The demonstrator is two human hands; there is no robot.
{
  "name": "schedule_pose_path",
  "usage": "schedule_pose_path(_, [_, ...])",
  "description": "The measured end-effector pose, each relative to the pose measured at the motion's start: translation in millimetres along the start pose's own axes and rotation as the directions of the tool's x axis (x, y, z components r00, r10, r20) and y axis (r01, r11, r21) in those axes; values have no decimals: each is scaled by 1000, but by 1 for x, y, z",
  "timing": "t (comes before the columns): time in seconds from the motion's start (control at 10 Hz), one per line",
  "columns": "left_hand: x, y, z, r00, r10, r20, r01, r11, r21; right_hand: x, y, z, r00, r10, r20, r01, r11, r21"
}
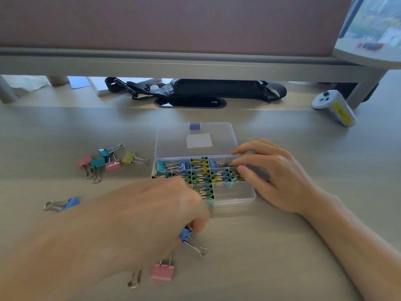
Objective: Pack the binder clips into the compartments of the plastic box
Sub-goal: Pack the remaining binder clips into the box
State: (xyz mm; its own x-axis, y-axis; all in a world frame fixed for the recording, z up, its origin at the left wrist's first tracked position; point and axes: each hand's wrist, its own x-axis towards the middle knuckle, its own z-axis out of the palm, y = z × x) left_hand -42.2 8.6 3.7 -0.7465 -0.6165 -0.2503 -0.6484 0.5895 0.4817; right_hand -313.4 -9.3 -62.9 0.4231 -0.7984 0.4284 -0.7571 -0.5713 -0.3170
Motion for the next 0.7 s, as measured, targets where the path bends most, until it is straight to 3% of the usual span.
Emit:
schedule_pose_path(0.1, [1,-22,15,984,130,-120,-129,991,20,1,1,0,1000,-8,-10,9,1000,15])
schedule_pose_path(0.2, [1,-8,7,984,122,-131,-123,992,0,1,0,0,996,-24,-86,28,999,41])
schedule_pose_path(0.3, [12,-3,-16,971,18,-238,-87,955,-284,4,-6,-7,971,46,-234,3,979,206])
schedule_pose_path(0.4, [35,-5,-33,922,-93,-377,-95,888,-450,16,-20,-11,959,208,-194,-69,832,550])
schedule_pose_path(0.6, [74,-8,-31,906,-104,-410,-65,923,-378,21,-19,1,900,421,-110,-265,730,630])
schedule_pose_path(0.7, [76,-9,-22,853,-43,-519,-108,960,-257,24,-14,0,873,482,-79,-313,677,666])
